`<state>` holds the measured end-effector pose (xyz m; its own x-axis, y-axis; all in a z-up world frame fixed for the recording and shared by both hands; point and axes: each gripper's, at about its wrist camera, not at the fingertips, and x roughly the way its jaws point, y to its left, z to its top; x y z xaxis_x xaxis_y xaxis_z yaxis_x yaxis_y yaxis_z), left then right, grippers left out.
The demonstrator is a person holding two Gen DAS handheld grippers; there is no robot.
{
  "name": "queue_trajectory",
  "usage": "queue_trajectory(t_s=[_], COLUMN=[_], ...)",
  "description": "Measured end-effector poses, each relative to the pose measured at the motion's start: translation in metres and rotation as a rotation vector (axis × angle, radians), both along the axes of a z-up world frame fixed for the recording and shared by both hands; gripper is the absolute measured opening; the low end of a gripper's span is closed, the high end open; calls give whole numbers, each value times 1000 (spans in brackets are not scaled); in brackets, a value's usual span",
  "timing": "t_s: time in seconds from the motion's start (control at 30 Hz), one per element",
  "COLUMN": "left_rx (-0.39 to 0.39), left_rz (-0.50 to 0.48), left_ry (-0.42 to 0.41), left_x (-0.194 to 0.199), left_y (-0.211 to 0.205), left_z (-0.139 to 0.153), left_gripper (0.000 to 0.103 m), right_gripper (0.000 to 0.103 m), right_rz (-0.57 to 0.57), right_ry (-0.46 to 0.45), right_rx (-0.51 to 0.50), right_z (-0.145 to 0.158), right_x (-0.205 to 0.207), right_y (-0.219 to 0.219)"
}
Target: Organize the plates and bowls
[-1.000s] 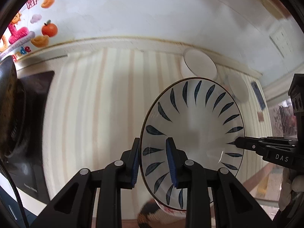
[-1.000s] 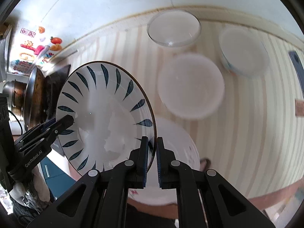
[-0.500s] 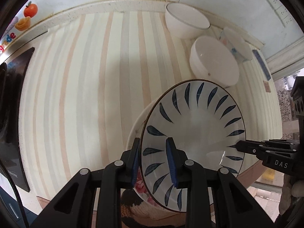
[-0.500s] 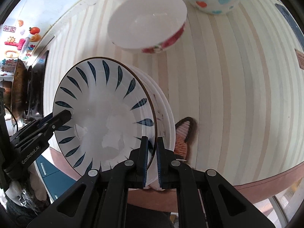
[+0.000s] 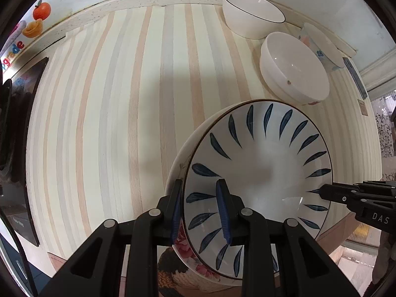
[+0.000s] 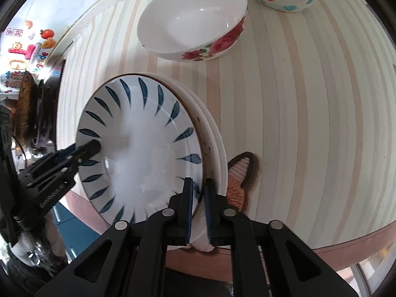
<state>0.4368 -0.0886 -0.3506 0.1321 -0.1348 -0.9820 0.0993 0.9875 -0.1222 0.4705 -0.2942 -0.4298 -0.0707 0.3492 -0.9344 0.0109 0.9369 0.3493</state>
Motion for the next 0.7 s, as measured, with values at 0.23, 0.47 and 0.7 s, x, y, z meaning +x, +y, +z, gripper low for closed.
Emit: queue_trajectory(t_s=[0.23, 0.47, 0.7], left_rx=[-30, -43, -10], left_rz=[44, 86, 92], left_ry=[28, 31, -45], left_x=[-3, -9, -21], left_y=[12, 23, 27], left_z=[-5, -7, 26], left_gripper=[24, 25, 25], right_gripper=[13, 16, 16], right_rz=[-18, -8, -10], right_ry=[20, -5, -78], right_rx=[50, 33, 7], right_z=[-2, 9, 41], right_x=[2, 4, -13], right_y=[-8, -13, -7])
